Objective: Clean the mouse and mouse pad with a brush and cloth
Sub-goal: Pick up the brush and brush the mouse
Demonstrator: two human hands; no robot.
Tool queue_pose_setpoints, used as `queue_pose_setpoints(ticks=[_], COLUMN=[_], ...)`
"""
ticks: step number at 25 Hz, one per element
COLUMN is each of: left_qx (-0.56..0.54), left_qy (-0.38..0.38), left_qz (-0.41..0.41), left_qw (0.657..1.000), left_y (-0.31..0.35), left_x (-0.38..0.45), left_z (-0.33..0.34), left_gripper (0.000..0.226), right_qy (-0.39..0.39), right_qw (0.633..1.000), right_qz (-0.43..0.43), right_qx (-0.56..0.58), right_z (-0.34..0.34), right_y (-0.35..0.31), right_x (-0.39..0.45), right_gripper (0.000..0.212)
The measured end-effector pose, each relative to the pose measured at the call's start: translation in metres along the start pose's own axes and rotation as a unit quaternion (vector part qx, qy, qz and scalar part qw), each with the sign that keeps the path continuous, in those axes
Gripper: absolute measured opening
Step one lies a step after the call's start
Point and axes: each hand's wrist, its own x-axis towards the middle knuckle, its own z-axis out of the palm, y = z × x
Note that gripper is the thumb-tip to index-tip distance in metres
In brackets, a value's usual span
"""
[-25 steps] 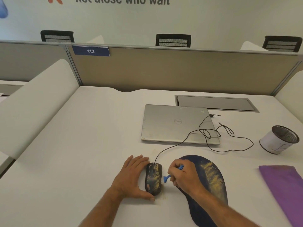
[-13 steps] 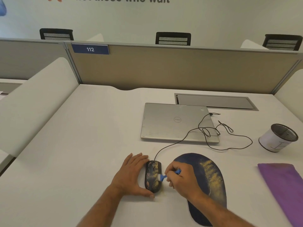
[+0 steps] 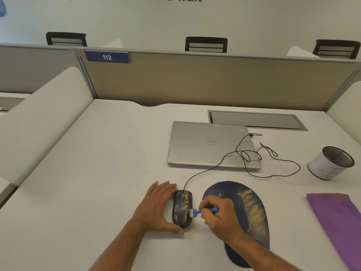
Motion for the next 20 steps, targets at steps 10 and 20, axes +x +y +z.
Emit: queue_pose_setpoints(ticks=[10,20], left_qx=[0.011,0.012], left_qy=[-0.010,-0.030], left_qz=[-0.001,-0.012], left_qw=[1.000,0.999], left_y=[-0.001,0.001], left_x=[0.000,0.000], left_z=[-0.001,-0.003], left_gripper=[0.127,0.128], right_qy=[0.040,0.116], right_qw=[0.989,0.969], right_qz=[0.123,0.203], right_qx=[0.073,0.080], right_z=[-0.012,-0.007], right_y=[-0.005,-0.006], right_x=[0.020,0.053], right_gripper=[0.013,0.010])
